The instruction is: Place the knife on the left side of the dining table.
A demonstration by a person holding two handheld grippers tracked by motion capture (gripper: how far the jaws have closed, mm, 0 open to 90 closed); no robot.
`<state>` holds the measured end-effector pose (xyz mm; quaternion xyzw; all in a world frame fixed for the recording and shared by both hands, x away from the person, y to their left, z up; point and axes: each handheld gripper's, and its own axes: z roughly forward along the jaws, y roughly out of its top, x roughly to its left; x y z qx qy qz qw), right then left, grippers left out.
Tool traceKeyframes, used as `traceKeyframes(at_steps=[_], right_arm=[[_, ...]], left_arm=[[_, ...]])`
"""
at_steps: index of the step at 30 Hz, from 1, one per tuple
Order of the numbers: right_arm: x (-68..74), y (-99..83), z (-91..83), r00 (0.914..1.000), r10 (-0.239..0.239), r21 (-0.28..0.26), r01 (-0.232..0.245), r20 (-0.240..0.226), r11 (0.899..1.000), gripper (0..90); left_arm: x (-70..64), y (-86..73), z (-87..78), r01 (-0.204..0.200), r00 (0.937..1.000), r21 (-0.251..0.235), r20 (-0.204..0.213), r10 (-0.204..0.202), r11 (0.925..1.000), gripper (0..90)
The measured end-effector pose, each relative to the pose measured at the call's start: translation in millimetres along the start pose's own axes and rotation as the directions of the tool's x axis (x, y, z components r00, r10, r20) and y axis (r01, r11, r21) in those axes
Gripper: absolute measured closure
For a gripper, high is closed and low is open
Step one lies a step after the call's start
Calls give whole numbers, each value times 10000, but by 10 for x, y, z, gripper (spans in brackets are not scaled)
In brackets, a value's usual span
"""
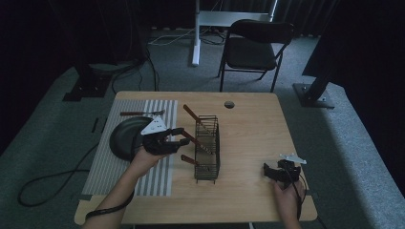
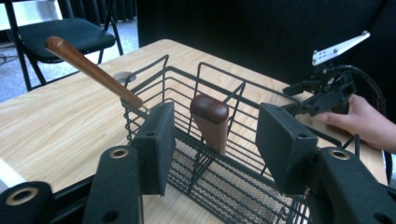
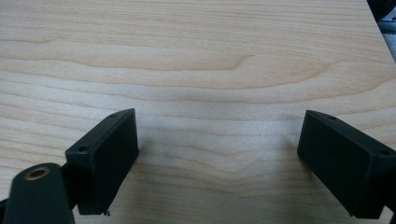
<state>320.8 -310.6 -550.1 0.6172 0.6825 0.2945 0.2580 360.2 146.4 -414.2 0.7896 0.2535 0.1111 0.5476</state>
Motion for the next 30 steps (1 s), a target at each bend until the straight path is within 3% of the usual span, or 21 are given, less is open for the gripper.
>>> traceKeyframes(at_steps=[6, 12, 23, 30], right_arm=[[0, 0, 0, 10000, -4, 0, 4, 0, 10000, 114], [0, 0, 0, 10000, 0, 0, 0, -1, 10000, 114], [-1, 0, 1, 10000, -16, -5, 16, 1, 10000, 114], [0, 0, 0, 10000, -2, -2, 2, 0, 10000, 114]], left_arm=[[-2, -6, 21, -60, 10000, -123, 4, 60, 9999, 719], [4, -10, 38, 286, 9987, -427, 439, -267, 9987, 748], [-35, 72, 76, 321, 9990, -611, 325, -302, 9976, 754], [-43, 140, -2, 371, 9978, -867, 589, -321, 9955, 755]])
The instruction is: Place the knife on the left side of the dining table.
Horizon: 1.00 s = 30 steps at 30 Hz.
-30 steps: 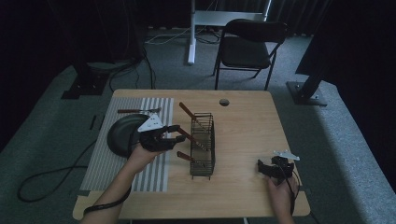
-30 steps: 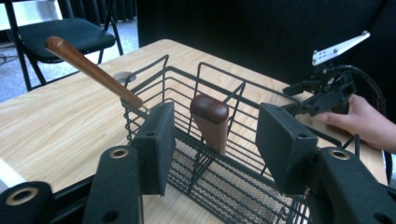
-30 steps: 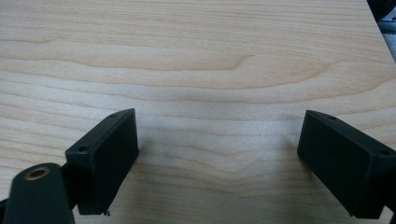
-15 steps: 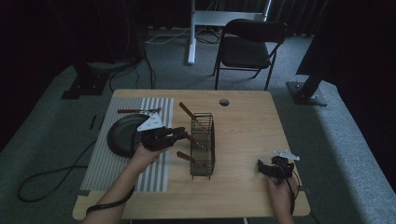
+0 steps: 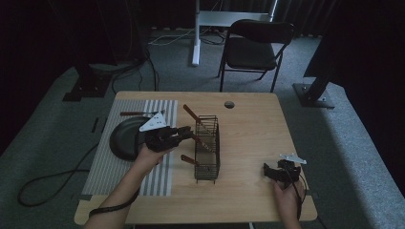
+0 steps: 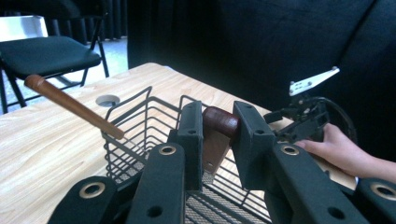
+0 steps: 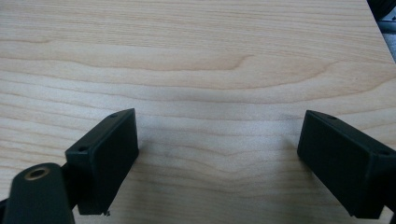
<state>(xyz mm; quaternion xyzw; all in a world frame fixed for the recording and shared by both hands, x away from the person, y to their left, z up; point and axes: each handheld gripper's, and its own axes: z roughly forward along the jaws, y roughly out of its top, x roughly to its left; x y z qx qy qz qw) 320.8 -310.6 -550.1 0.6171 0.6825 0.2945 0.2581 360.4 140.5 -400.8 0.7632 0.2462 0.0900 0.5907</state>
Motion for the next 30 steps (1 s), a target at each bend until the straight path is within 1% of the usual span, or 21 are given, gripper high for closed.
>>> traceKeyframes(at_steps=[1, 4, 6, 7, 8, 11, 12, 13, 15, 16, 18, 20, 21, 23, 25, 27, 28, 30], right_arm=[[0, 0, 0, 10000, -1, 2, 1, 0, 10000, 114], [0, 0, -1, 10000, -2, 9, 2, 0, 10000, 114], [0, 0, -1, 10000, 0, 11, 0, 0, 10000, 114], [0, 0, -1, 10000, 1, 11, -1, 0, 10000, 114], [0, 0, -1, 10000, 3, 12, -3, 0, 10000, 114], [0, 0, -1, 10000, -3, 9, 3, 0, 10000, 114], [0, 0, 0, 10000, 3, 1, -3, 0, 10000, 114], [0, 0, -1, 10000, 2, 11, -2, 0, 10000, 114], [0, 0, -1, 10000, -3, 9, 3, 0, 10000, 114], [0, 0, -1, 10000, 2, 12, -2, -1, 10000, 114], [0, 0, -1, 10000, -4, 10, 4, -1, 10000, 114], [0, 0, -1, 10000, -2, 11, 2, 0, 10000, 114], [0, 0, -1, 10000, -3, 12, 3, -1, 10000, 114], [0, 0, -1, 10000, -3, 11, 3, -1, 10000, 114], [-1, 0, -1, 10000, -5, 10, 5, -1, 10000, 114], [0, 0, -1, 10000, -4, 11, 4, 0, 10000, 114], [0, 0, -1, 10000, -4, 11, 4, 0, 10000, 114], [0, 0, -1, 10000, -1, 11, 1, -1, 10000, 114]], left_arm=[[-7, 12, -8, 7, 9999, -18, 117, -7, 10000, 755], [-45, 54, -31, -177, 9998, 118, 131, 175, 9998, 755], [-68, 77, -45, -264, 9996, 169, 52, 263, 9995, 755], [-74, 88, -54, -273, 9996, 189, 121, 271, 9994, 755], [-84, 105, -74, -273, 9996, 106, 72, 273, 9996, 755], [-91, 144, -113, -246, 9995, -1, 176, 246, 9997, 755], [-100, 159, -126, -284, 9994, -25, 206, 284, 9996, 755], [-111, 174, -140, -359, 9993, -37, 133, 359, 9993, 755], [-111, 174, -140, -359, 9993, -37, 133, 359, 9993, 755], [-133, 225, -185, -482, 9986, -96, 195, 484, 9988, 755], [-144, 258, -212, -492, 9985, -160, 242, 496, 9987, 755], [-158, 291, -241, -594, 9981, -188, 182, 597, 9981, 755], [-159, 307, -259, -613, 9977, -174, 275, 617, 9980, 755], [-172, 336, -298, -656, 9976, -245, 203, 661, 9975, 755], [-173, 351, -321, -642, 9975, -275, 266, 649, 9976, 754], [-176, 387, -389, -703, 9972, -372, 239, 713, 9968, 755], [-180, 400, -415, -707, 9973, -415, 162, 715, 9966, 754], [-178, 427, -472, -710, 9972, -483, 191, 720, 9963, 754]])
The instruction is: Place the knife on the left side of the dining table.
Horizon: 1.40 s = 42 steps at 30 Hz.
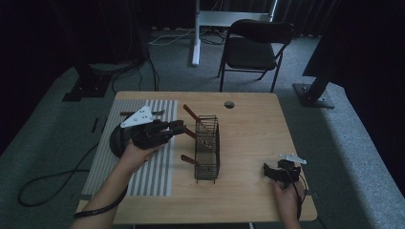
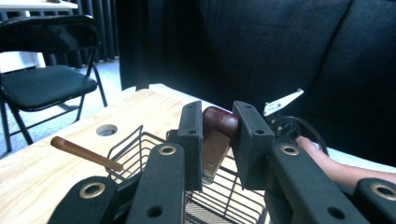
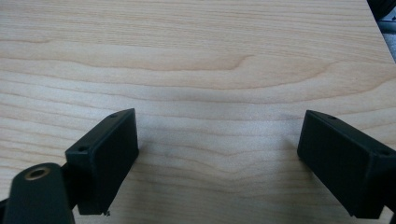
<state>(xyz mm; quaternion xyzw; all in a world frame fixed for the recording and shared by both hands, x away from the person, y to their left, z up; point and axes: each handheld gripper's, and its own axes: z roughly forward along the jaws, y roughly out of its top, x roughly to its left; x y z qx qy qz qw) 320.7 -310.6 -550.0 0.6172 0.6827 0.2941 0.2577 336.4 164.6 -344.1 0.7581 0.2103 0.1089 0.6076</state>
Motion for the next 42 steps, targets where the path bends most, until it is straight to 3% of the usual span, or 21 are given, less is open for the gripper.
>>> traceKeyframes(at_steps=[3, 6, 14, 17, 26, 31, 42], right_arm=[[0, 0, 0, 10000, -3, 0, 3, 0, 10000, 114], [0, 0, 0, 10000, -3, 0, 3, 1, 10000, 114], [-1, 0, 0, 10000, -13, 4, 13, 0, 10000, 114], [-1, 0, 0, 10000, -15, 3, 15, 0, 10000, 114], [0, 0, 0, 10000, -3, 0, 3, 1, 10000, 114], [1, 0, 1, 10000, 20, -4, -20, 0, 10000, 114], [0, -1, 1, 10000, -3, -1, 3, 2, 10000, 114]], left_arm=[[0, 17, -31, -34, 10000, -47, -70, 34, 10000, 755], [4, 113, -220, -85, 9997, -372, -221, 77, 9993, 755], [18, 186, -476, -136, 9990, -640, -435, 108, 9979, 755], [42, 210, -636, -176, 9973, -767, -724, 120, 9969, 755], [80, 176, -888, -257, 9936, -673, -1117, 181, 9974, 755], [150, -13, -1038, -15, 9901, -419, -1401, -44, 9991, 754], [272, -485, -1204, 769, 9822, -3, -1721, -758, 9970, 754]])
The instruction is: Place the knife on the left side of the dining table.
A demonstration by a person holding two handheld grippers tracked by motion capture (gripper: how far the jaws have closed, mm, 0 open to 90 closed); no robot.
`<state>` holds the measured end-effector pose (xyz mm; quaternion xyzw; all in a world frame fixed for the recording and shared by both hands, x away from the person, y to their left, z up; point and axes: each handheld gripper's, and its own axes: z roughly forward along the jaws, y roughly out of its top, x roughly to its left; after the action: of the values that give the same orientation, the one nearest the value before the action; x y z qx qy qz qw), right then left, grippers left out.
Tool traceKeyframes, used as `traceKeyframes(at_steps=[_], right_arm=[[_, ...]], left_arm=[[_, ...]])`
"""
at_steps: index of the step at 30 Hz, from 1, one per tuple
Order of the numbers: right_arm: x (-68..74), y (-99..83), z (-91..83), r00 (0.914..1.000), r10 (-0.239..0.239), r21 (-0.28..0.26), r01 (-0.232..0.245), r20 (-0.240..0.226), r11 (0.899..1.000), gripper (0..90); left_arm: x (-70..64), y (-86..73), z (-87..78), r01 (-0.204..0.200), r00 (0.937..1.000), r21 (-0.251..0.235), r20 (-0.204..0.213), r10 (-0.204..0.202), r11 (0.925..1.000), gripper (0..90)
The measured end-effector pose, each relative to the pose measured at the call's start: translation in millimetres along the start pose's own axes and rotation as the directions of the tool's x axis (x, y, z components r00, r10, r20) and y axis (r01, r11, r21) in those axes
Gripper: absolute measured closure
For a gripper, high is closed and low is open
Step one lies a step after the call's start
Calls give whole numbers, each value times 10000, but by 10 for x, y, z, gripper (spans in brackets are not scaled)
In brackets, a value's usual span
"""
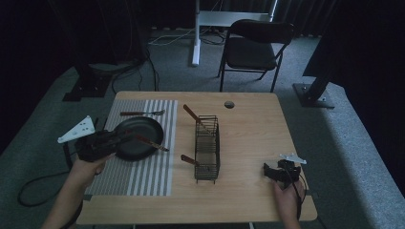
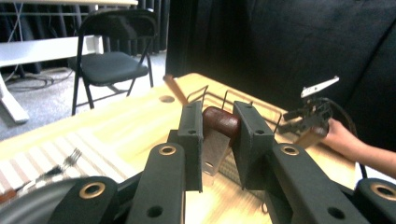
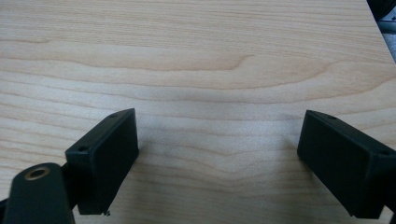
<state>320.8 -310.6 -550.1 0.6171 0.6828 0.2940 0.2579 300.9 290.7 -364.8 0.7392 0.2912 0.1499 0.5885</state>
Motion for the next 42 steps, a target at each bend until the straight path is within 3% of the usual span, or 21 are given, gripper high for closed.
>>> traceKeyframes(at_steps=[11, 20, 30, 34, 38, 39, 42], right_arm=[[0, 0, 0, 10000, 4, 2, -4, 1, 10000, 115], [0, 0, 0, 10000, 2, 0, -2, 2, 10000, 115], [1, 0, 0, 10000, 12, 4, -12, 0, 10000, 115], [1, 0, 0, 10000, 10, 3, -10, 2, 10000, 115], [1, 0, 0, 10000, 14, 6, -14, 1, 10000, 114], [1, 0, 0, 10000, 10, 3, -10, 1, 10000, 114], [1, 0, 0, 10000, 16, 4, -16, 1, 10000, 114]], left_arm=[[104, -453, -29, 676, 9977, 546, -93, -672, 9962, 754], [134, -645, -15, 950, 9955, 889, -115, -944, 9915, 754], [237, -814, -113, 1608, 9870, 733, -82, -1606, 9843, 752], [301, -901, -173, 2125, 9771, 696, -202, -2116, 9747, 745], [380, -1007, -231, 2675, 9633, 638, -420, -2652, 9614, 739], [412, -1052, -252, 2918, 9558, 599, -575, -2885, 9546, 739], [456, -1132, -279, 3337, 9410, 539, -781, -3292, 9411, 733]])
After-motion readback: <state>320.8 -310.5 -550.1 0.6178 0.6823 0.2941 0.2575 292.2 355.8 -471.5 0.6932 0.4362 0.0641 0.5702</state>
